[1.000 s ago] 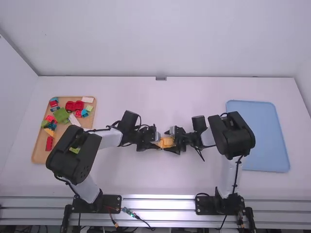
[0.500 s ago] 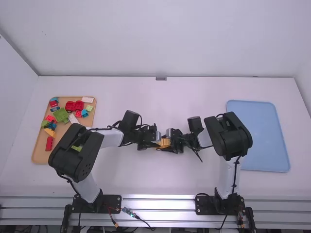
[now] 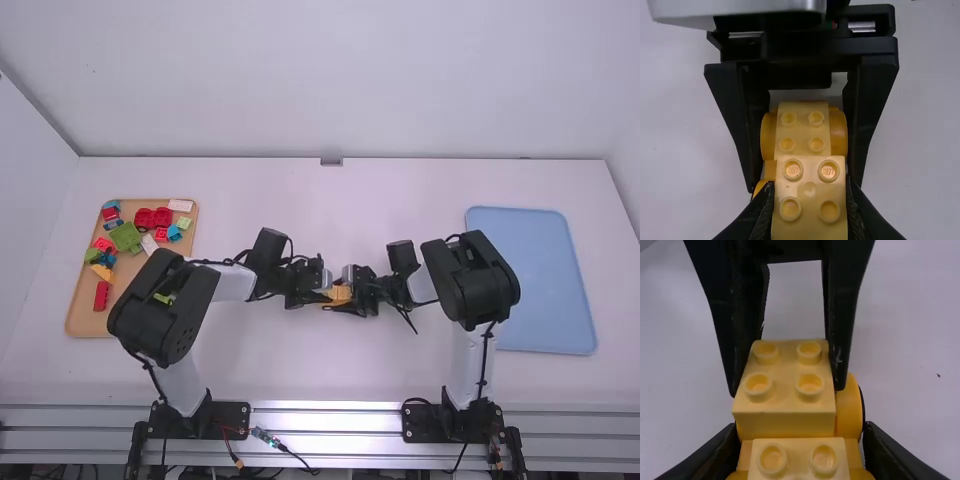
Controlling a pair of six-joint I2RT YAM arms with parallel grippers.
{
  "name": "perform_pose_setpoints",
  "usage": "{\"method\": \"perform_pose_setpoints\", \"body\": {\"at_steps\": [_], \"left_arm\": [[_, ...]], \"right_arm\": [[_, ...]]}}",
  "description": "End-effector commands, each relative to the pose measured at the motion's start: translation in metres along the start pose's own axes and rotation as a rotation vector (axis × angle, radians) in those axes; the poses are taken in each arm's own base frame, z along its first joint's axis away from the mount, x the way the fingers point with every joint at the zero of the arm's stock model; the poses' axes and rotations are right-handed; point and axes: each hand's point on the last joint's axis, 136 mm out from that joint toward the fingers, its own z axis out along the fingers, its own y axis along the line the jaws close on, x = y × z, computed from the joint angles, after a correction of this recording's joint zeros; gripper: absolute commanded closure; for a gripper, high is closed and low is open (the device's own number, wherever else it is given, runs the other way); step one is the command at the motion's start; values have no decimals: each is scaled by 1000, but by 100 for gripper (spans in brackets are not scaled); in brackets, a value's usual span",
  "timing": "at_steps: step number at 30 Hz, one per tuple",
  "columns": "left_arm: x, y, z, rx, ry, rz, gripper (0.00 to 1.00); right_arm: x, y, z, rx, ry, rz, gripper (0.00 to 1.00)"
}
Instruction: Assemble lego blocks to make yellow taxi
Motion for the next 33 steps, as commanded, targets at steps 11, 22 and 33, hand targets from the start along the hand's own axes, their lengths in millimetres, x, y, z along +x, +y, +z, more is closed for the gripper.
{"method": "perform_pose_setpoints", "body": {"at_steps": [11,22,33], "left_arm": [[9,5,4,-20,37,-12,98],[4,-1,8,0,26,1,75],[-3,5,0,-12,-7,2,23]], "right_arm": [[6,7,3,-18,10,21,54],[6,7,3,-18,10,26,53],[6,7,3,-16,11,27,51]]}}
